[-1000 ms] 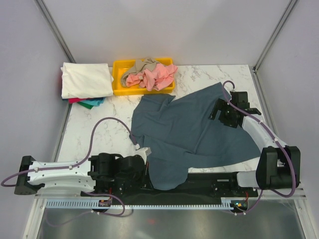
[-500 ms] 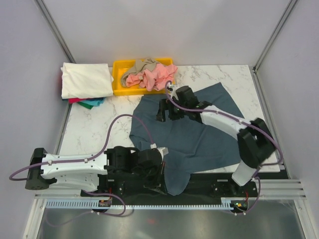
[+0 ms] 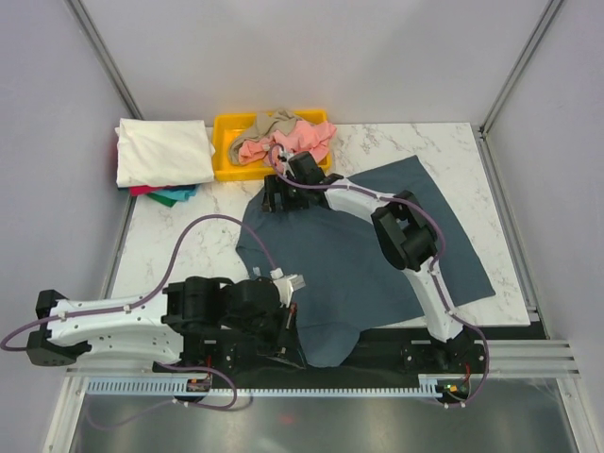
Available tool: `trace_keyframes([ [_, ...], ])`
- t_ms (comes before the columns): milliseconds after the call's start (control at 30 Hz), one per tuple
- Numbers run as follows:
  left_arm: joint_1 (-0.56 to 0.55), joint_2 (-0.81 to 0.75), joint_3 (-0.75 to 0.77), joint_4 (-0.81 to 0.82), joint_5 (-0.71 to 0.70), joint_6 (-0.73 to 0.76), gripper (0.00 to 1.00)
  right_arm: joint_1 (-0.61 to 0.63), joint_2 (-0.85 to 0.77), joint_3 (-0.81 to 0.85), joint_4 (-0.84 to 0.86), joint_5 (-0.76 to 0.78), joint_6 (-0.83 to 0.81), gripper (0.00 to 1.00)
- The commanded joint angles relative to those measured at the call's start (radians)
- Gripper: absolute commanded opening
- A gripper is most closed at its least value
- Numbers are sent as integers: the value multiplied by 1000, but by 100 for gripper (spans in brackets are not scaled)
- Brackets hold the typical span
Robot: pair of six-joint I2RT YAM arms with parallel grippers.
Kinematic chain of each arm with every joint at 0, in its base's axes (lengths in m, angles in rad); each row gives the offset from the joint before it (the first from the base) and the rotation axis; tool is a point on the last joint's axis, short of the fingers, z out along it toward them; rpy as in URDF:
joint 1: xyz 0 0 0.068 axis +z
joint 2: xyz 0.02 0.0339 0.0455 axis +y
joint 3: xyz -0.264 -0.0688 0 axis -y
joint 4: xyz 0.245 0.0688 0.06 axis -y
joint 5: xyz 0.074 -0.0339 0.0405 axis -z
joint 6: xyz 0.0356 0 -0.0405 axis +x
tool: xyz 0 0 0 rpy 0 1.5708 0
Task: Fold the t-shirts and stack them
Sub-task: Flatten the tshirt out
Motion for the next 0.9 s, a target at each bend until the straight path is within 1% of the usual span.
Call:
trace_keyframes([
  [0, 2, -66, -11, -54, -14, -2, 2, -9, 164, 223, -92, 85, -29, 98],
  [33, 4, -75, -9, -69, -20, -2, 2, -12, 230, 282, -102, 89, -31, 98],
  [133, 5, -101, -17, -108, -43, -1, 2, -23, 315, 456, -86, 98, -13, 98],
  [233, 7, -124, -31, -131, -58, -12, 2, -26, 311, 473, 35, 72, 33, 98],
  [267, 7, -141, -35, -145, -71, -16, 2, -27, 289, 450, 82, 52, 43, 98],
  [300, 7, -141, -35, -149, -77, -16, 2, -26, 289, 430, 102, 52, 49, 98],
  [367, 7, -174, -40, -169, -107, -24, 2, -26, 238, 384, 142, 9, 55, 98],
  [433, 8, -195, -46, -201, -126, -31, 2, -26, 176, 314, 142, -16, 44, 98],
  [500, 10, -218, -51, -226, -160, -32, 2, -29, 120, 240, 130, -51, 0, 98],
  [533, 11, -223, -51, -247, -172, -32, 2, -27, 59, 223, 116, -62, -20, 98],
  [567, 11, -227, -51, -260, -193, -29, 2, -27, 27, 211, 74, -75, -69, 98],
  [600, 13, -230, -49, -269, -206, -21, 2, -27, -40, 182, 52, -77, -92, 98],
  [667, 13, -232, -46, -289, -236, -15, 2, -30, -117, 145, -3, -79, -135, 98],
  [700, 13, -238, -48, -292, -235, -12, 2, -33, -157, 98, -19, -68, -161, 98],
  [733, 13, -241, -49, -294, -264, -9, 2, -37, -247, 70, -34, -56, -172, 98],
  [767, 13, -246, -52, -294, -284, -5, 2, -49, -297, 36, -66, -30, -177, 98],
  [800, 13, -246, -60, -294, -296, 2, 2, -56, -405, -45, -91, 144, -152, 98],
  [867, 14, -243, -65, -294, -334, 16, 2, -105, -520, -145, -195, 391, -67, 98],
])
